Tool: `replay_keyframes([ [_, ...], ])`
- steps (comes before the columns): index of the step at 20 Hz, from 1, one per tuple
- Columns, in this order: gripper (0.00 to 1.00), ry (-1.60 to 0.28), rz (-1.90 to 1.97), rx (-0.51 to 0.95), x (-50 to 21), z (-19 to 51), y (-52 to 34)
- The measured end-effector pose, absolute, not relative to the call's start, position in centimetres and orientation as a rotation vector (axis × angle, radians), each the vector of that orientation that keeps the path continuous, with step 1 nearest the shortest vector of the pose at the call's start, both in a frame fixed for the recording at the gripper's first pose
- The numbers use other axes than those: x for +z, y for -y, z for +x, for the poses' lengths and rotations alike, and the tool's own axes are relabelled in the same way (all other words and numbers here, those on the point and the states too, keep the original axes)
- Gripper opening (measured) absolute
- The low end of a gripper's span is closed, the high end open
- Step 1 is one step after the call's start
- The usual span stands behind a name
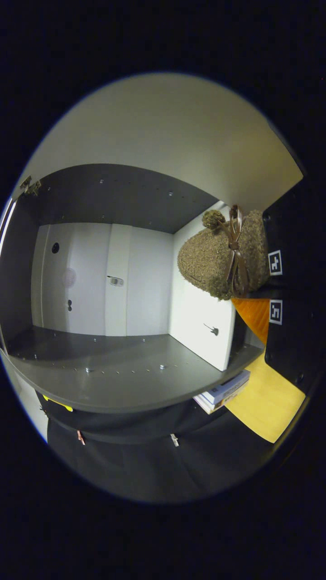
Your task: Open the shoe cabinet door, grab the shoes and put them into the shoe cabinet, then close the shoe cabinet door.
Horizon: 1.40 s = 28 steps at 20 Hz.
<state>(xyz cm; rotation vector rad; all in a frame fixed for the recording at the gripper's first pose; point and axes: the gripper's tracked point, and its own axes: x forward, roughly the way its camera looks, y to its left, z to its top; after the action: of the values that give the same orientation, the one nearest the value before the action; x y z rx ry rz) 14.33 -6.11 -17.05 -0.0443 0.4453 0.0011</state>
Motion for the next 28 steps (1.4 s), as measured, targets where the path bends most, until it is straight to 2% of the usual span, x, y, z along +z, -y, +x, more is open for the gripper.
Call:
replay_keyframes([
  [9,0.05,-0.457,-0.024,-0.062,-15.1,25.1,7.6],
  [20,0.04,-0.513,0.006,-0.063,-21.4,39.2,7.6],
  [25,0.05,-0.588,0.014,-0.060,-25.0,40.5,7.7],
  [27,0.08,-0.586,-0.002,-0.072,-25.1,40.5,7.7],
  [28,0.15,-0.591,-0.004,-0.066,-25.2,40.4,7.6],
])
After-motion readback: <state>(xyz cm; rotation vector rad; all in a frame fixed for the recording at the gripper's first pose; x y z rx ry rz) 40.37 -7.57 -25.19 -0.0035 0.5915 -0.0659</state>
